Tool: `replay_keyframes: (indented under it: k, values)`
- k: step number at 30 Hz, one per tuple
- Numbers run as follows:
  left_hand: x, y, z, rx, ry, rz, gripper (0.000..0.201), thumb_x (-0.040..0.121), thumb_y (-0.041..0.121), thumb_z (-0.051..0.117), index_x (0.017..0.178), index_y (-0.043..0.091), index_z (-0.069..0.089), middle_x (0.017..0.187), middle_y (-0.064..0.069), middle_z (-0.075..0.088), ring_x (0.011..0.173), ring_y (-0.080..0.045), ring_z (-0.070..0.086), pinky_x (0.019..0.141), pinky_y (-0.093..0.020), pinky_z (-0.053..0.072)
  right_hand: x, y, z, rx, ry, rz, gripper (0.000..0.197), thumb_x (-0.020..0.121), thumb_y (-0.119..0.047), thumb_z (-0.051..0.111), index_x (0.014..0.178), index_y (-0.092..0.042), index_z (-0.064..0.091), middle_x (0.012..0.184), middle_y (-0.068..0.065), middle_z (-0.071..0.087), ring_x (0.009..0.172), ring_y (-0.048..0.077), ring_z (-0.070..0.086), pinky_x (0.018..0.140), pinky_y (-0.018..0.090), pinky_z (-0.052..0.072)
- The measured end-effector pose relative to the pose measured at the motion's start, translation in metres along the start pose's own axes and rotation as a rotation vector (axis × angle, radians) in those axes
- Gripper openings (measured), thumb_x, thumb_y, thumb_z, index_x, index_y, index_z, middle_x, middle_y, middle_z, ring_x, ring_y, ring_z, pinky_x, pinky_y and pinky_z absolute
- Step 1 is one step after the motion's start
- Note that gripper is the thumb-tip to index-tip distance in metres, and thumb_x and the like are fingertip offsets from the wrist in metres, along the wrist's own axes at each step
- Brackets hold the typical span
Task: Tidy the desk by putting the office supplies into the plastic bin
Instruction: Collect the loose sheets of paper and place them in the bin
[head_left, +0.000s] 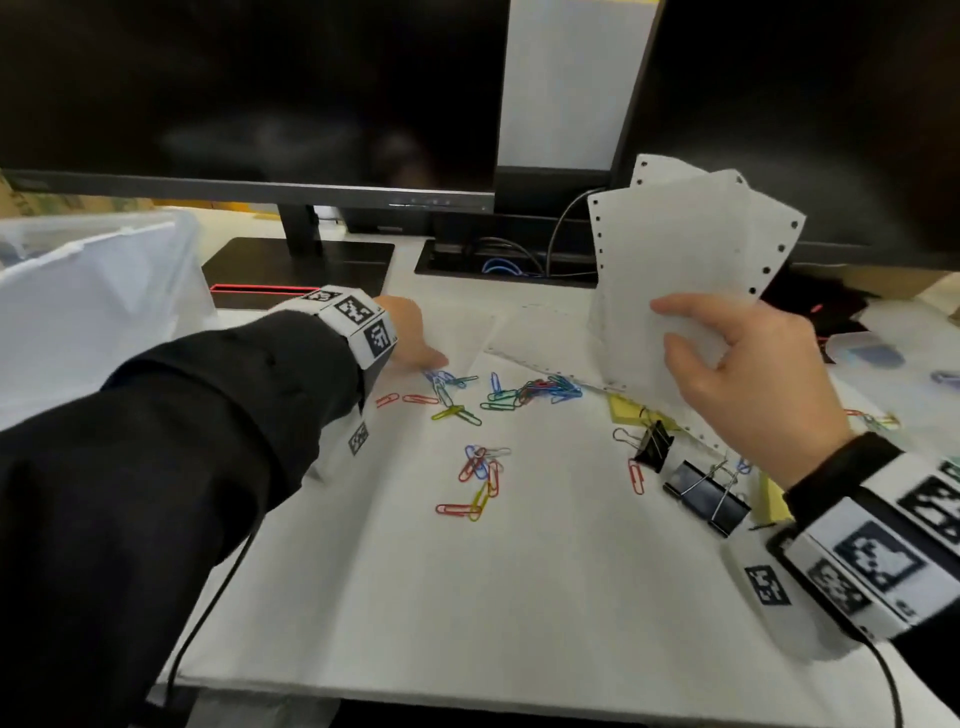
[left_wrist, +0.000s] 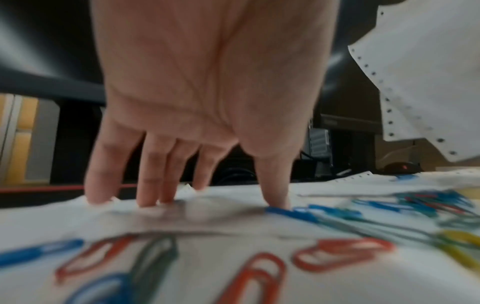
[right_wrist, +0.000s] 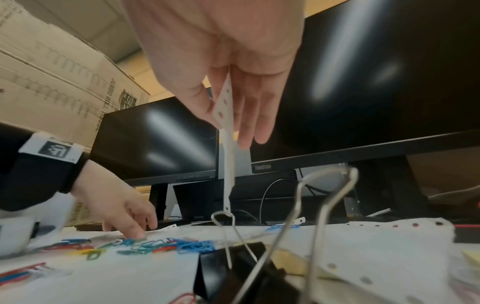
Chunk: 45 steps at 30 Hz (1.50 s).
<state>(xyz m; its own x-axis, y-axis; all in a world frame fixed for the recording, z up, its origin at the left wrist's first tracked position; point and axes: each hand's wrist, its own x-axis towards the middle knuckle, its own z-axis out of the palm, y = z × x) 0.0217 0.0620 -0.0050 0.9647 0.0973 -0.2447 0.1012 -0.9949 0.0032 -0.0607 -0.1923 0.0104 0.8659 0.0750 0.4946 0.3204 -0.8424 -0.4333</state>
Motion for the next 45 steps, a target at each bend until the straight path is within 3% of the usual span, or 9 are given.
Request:
replay_keyframes:
  k: [4,9,15,20,27,33,38,41,45]
  values:
    - [0.002,0.003,0.007,-0.003,-0.044,-0.05,0.08,0.076,0.067,0.055,0.125,0.006,0.046,0.105,-0.009,0.055,0.089,-0.02,0.051,0.064,-0.026,0.037,0.002,-0.007,0.004,-0.077,-0.039,-0.021,0.035,0.089,-0.014,0.052,0.123,-0.021,0.059,0.12,0.012,0.062,0.087,0.026,0.059,0.088,0.034,0.049]
    - [0.003,0.001,0.009,0.02,-0.04,-0.104,0.065,0.07,0.076,0.052,0.069,0.011,0.046,0.067,-0.003,0.049,0.059,-0.014,0.047,0.05,-0.022,0.033,-0.002,-0.017,0.013,-0.124,-0.129,-0.014,0.042,0.089,-0.012,0.049,0.129,-0.025,0.053,0.12,0.014,0.06,0.106,0.033,0.056,0.085,0.041,0.05]
    - [0.005,-0.007,0.007,-0.081,-0.032,-0.132,0.073,0.076,0.065,0.057,0.119,0.006,0.054,0.093,-0.007,0.053,0.088,-0.022,0.05,0.079,-0.029,0.041,-0.004,-0.016,0.019,-0.153,-0.191,0.02,0.051,0.091,-0.022,0.048,0.141,-0.025,0.035,0.134,0.01,0.047,0.114,0.03,0.051,0.088,0.038,0.045]
    - [0.005,-0.012,-0.002,-0.343,-0.002,-0.158,0.065,0.071,0.041,0.076,0.119,0.005,0.053,0.095,-0.008,0.057,0.09,-0.024,0.054,0.082,-0.034,0.046,-0.003,-0.014,0.023,-0.118,-0.2,0.023,0.053,0.091,-0.025,0.049,0.141,-0.023,0.032,0.136,0.011,0.045,0.117,0.029,0.049,0.09,0.036,0.044]
    - [-0.045,0.005,-0.042,-0.909,0.122,0.293,0.047,0.069,0.026,0.079,0.112,0.025,0.061,0.098,0.01,0.069,0.078,-0.005,0.066,0.056,-0.015,0.049,-0.002,-0.013,0.029,0.052,-0.147,-0.006,0.053,0.091,-0.045,0.047,0.138,-0.022,0.039,0.135,0.005,0.05,0.123,0.019,0.044,0.089,0.018,0.031]
    - [-0.062,0.031,-0.032,-0.968,0.003,0.512,0.064,0.061,0.027,0.082,0.12,0.024,0.057,0.109,0.008,0.069,0.094,-0.005,0.067,0.077,-0.017,0.055,0.0,-0.027,0.036,0.253,-0.09,-0.158,0.058,0.085,-0.054,0.042,0.127,-0.017,0.057,0.118,0.002,0.065,0.108,0.021,0.059,0.089,0.031,0.048]
    - [-0.036,0.012,-0.029,-0.635,0.299,0.218,0.054,0.07,0.03,0.079,0.114,0.016,0.053,0.102,0.002,0.063,0.087,-0.015,0.06,0.071,-0.024,0.05,0.002,-0.031,0.044,0.227,0.009,-0.109,0.04,0.087,-0.007,0.052,0.126,-0.007,0.05,0.1,0.017,0.063,0.091,0.031,0.059,0.069,0.016,0.036]
    - [-0.017,-0.02,-0.022,-0.254,0.102,-0.052,0.06,0.076,0.035,0.073,0.122,0.004,0.053,0.114,-0.01,0.059,0.096,-0.025,0.055,0.081,-0.033,0.046,0.004,-0.031,0.04,0.269,-0.159,0.002,0.077,0.084,0.006,0.048,0.147,-0.024,0.016,0.134,0.009,0.046,0.116,0.024,0.048,0.089,0.019,0.033]
    - [-0.009,-0.038,-0.002,-0.119,-0.106,-0.188,0.074,0.073,0.054,0.068,0.126,0.006,0.051,0.116,-0.01,0.059,0.102,-0.025,0.054,0.084,-0.032,0.04,0.006,-0.031,0.04,0.256,-0.181,0.029,0.103,0.084,0.009,0.048,0.141,-0.041,-0.021,0.147,0.007,0.029,0.102,0.018,0.046,0.082,0.023,0.035]
